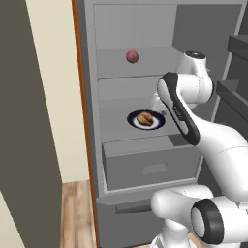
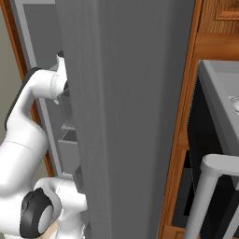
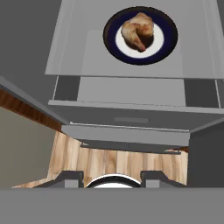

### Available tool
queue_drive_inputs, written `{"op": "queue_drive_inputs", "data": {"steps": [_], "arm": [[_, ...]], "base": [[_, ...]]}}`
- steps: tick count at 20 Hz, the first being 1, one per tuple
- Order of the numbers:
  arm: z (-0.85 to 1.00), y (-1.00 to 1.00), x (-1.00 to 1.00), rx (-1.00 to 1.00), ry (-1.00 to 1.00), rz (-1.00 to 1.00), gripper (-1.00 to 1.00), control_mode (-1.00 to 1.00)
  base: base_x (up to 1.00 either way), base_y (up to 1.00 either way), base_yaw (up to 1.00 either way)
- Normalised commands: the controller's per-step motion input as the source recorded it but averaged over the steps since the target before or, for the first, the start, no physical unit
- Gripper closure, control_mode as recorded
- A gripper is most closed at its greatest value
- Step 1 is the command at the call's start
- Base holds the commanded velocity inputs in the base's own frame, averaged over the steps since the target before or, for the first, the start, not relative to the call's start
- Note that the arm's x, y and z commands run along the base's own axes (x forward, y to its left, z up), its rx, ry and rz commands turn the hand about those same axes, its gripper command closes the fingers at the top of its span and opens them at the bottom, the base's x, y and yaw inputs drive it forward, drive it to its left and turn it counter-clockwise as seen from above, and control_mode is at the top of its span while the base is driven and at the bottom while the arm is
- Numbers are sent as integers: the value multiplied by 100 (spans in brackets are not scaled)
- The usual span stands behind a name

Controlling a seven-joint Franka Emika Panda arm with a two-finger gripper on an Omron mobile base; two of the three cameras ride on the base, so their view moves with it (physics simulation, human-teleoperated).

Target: Transport the chicken drumstick from the fridge to the microwave and turn on the microwave.

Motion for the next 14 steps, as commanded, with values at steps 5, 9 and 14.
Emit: {"op": "queue_drive_inputs", "data": {"steps": [5, 9, 14], "arm": [[-1, 0, -3, 0, -1, 0, -100, -100], [-12, 0, -15, -1, 1, 0, -100, -100], [-27, 0, -11, -2, -4, 0, -100, -100]], "base": [[0, 0, 0], [0, 0, 0], [0, 0, 0]]}}
